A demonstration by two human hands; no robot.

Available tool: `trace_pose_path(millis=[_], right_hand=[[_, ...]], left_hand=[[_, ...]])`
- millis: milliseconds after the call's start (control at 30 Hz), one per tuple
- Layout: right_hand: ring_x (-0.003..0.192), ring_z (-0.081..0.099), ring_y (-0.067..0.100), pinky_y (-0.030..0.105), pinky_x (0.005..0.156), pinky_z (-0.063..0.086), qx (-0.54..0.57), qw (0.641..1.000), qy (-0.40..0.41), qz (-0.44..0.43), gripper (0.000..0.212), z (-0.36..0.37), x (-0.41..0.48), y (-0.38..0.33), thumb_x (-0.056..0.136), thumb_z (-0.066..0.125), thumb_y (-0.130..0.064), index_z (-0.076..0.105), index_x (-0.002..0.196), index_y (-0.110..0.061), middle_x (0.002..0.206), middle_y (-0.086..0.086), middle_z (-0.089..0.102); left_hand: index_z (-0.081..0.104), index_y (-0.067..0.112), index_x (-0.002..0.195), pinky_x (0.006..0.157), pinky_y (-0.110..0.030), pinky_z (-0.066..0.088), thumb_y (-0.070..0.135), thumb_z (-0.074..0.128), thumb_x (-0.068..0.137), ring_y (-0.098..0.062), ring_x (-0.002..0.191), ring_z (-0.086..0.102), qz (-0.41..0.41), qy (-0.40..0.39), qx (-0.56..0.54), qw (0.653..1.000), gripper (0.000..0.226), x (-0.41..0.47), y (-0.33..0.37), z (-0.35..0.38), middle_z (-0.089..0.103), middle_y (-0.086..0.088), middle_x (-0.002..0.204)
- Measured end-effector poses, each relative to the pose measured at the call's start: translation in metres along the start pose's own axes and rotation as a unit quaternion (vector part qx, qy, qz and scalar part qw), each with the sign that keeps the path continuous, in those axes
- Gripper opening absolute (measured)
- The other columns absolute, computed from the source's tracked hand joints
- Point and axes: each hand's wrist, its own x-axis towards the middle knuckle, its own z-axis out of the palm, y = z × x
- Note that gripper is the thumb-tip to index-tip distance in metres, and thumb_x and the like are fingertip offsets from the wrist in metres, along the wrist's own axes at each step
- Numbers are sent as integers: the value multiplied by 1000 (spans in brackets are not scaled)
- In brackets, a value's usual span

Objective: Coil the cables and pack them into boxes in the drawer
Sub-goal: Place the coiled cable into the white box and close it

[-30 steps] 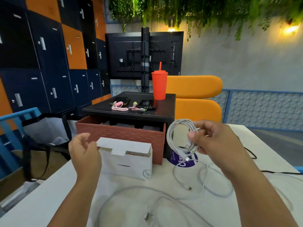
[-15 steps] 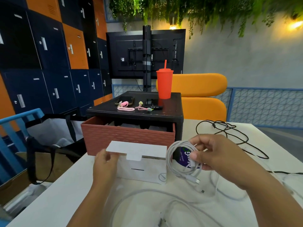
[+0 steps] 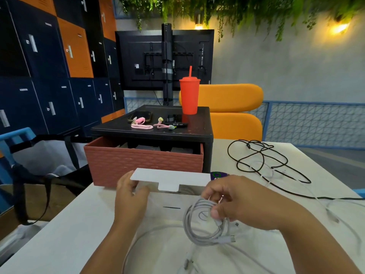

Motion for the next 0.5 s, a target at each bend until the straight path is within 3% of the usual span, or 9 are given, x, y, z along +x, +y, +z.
trace_pose_path(millis=[67, 133, 200, 300, 400, 500], right_hand=[[66, 53, 0, 14, 58, 42, -16, 1000, 5, -3, 20, 4, 2, 0, 81, 69, -20, 60, 84, -38, 81, -12, 59], [65, 52, -1, 7, 49, 35, -29, 999, 24, -8, 21, 7, 3, -1, 81, 69, -21, 58, 83, -39, 82, -13, 59], [64, 53, -1, 8, 47, 36, -23, 998, 55, -15, 21, 10, 4, -2, 81, 69, -19, 59, 83, -37, 80, -12, 60], [66, 55, 0, 18, 60, 46, -10, 992, 123, -38, 20, 12, 8, -5, 80, 70, -18, 60, 84, -35, 80, -11, 61], [73, 55, 1, 15, 65, 45, 4, 981, 186, -59, 24, 12, 10, -6, 80, 69, -17, 57, 79, -37, 80, -12, 61], [76, 53, 0, 9, 59, 44, 32, 968, 240, -71, 23, 13, 11, -6, 82, 66, -15, 56, 79, -35, 81, -10, 61]], left_hand=[[47, 32, 107, 64, -18, 40, 1, 50, 91, -4, 82, 50, -20, -27, -22, 999, 35, -2, 4, 0, 53, 13, 99], [49, 32, 104, 58, -16, 39, -2, 47, 90, 0, 77, 51, -24, -58, -29, 998, 37, -4, 5, -1, 55, 15, 93], [53, 27, 109, 59, -17, 44, -6, 46, 87, -3, 79, 54, -18, -82, -33, 996, 40, -6, 5, -1, 60, 7, 99], [54, 27, 110, 57, -13, 48, -13, 47, 84, -11, 91, 57, 1, -121, -49, 991, 48, -10, 7, 0, 59, -1, 108], [54, 35, 104, 65, -19, 52, -18, 48, 80, -18, 100, 58, 44, -151, -66, 985, 59, -15, 13, 2, 53, 6, 117], [55, 38, 106, 74, -28, 53, -20, 50, 79, -22, 99, 58, 77, -167, -77, 980, 65, -19, 15, 1, 50, 13, 120]])
